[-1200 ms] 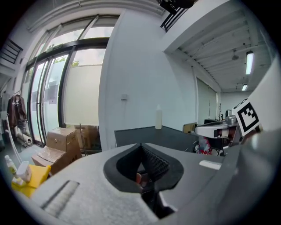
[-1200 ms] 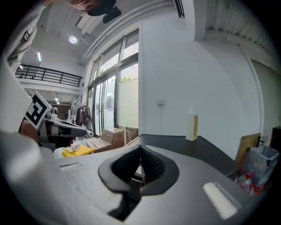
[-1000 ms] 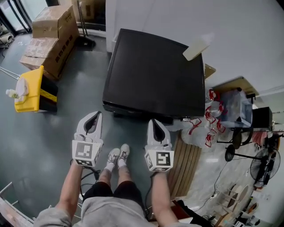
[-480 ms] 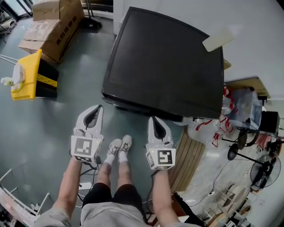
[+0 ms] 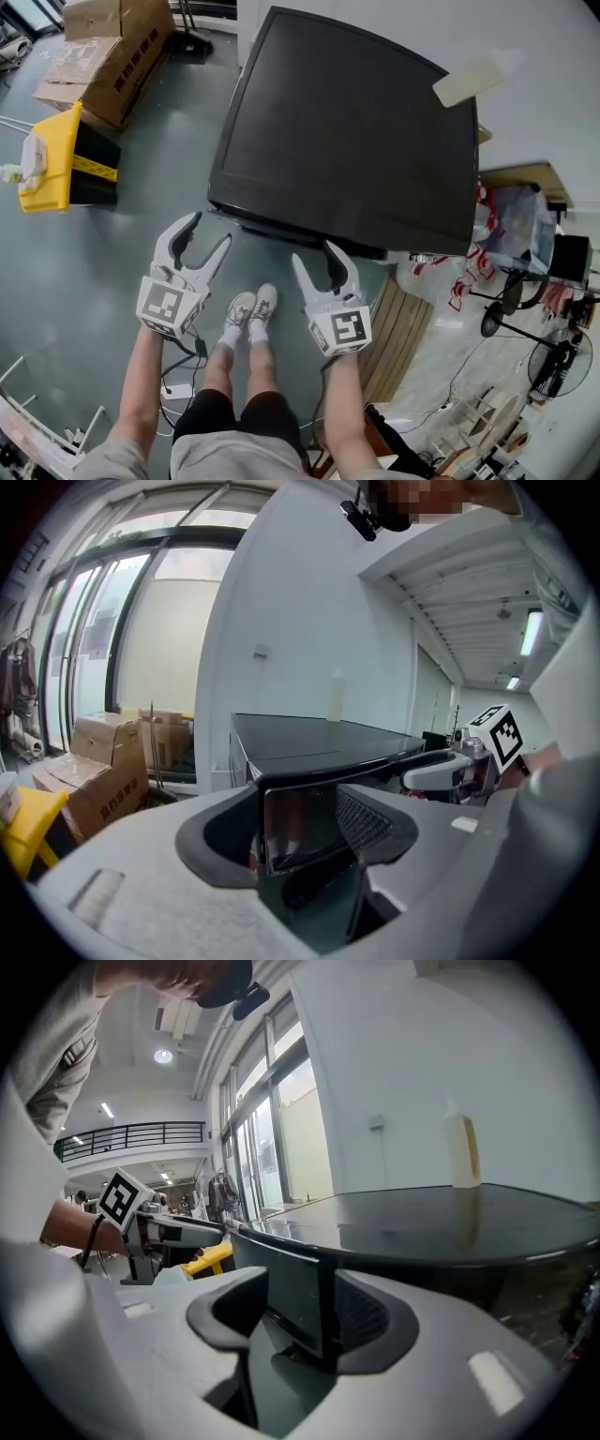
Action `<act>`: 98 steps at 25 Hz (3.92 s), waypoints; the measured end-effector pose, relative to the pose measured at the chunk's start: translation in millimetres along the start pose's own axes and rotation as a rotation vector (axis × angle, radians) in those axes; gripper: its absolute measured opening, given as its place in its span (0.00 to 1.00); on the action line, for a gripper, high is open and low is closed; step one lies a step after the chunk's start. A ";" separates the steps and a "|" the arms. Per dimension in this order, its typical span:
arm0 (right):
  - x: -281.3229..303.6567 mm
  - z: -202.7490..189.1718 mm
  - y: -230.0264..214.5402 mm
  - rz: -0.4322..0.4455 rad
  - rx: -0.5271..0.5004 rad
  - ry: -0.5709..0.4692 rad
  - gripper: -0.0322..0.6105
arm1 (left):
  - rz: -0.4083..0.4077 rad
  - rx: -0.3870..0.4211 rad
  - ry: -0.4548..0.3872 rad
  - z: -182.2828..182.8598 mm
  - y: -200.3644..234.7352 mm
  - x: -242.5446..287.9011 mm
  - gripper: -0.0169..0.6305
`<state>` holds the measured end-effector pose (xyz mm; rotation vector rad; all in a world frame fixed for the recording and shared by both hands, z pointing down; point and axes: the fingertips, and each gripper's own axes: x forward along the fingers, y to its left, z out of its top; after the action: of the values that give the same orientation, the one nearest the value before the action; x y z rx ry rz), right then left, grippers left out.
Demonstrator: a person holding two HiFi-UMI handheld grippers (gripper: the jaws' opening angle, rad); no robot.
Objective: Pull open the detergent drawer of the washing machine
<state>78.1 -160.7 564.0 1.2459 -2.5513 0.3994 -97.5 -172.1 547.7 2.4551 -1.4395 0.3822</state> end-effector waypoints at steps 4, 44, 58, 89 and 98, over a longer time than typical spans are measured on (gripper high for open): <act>6.1 -2.3 0.4 0.029 -0.016 0.003 0.42 | -0.022 0.027 0.011 -3.6 0.3 7.4 0.45; 13.1 -6.4 3.3 -0.048 -0.112 0.029 0.22 | 0.002 0.132 0.015 -16.1 6.3 17.3 0.31; -8.9 -17.6 20.3 -0.071 -0.085 0.033 0.23 | -0.023 0.130 0.018 -26.6 -8.1 -7.5 0.30; -80.9 -54.7 82.4 -0.105 -0.009 0.051 0.24 | -0.036 0.110 0.065 -65.1 -54.5 -89.7 0.30; -97.1 -62.8 96.2 -0.107 -0.003 0.065 0.24 | -0.051 0.116 0.095 -70.9 -65.5 -108.2 0.30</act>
<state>66.7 -11.2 575.0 1.3383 -2.4182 0.4059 -97.4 -28.6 568.6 2.5205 -1.3490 0.5785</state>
